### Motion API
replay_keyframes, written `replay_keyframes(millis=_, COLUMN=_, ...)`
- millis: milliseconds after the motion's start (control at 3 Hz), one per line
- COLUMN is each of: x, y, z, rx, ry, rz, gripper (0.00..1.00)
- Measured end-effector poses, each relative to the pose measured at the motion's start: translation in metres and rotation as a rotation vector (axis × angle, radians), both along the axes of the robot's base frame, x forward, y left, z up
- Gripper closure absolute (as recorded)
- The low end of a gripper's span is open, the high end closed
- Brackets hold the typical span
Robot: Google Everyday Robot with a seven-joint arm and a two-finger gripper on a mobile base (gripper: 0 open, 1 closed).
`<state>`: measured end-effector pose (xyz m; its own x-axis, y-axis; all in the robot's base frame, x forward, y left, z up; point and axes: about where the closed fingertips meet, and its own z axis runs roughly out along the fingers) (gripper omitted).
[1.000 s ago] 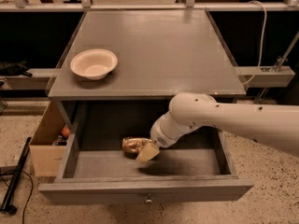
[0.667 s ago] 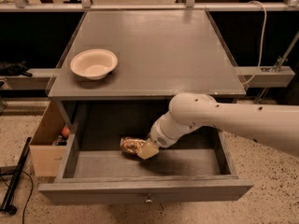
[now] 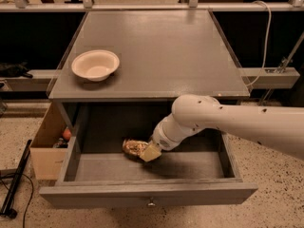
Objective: Pick orange can from top drawer and place on counter
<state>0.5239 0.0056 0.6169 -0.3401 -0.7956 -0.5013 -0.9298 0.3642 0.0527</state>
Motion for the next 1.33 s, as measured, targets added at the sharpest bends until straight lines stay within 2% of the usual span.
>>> replay_keyframes(millis=667, x=-0.005, y=-0.016, z=0.015, rx=-0.031, ry=0.026, rz=-0.041, gripper=1.00)
replay_keyframes(millis=1000, x=-0.018, y=-0.042, z=0.044, rx=-0.046, ry=0.024, rz=-0.086, gripper=1.00)
replay_keyframes(millis=1333, x=-0.019, y=-0.074, z=0.086, rx=-0.059, ry=-0.017, rz=-0.133, gripper=1.00)
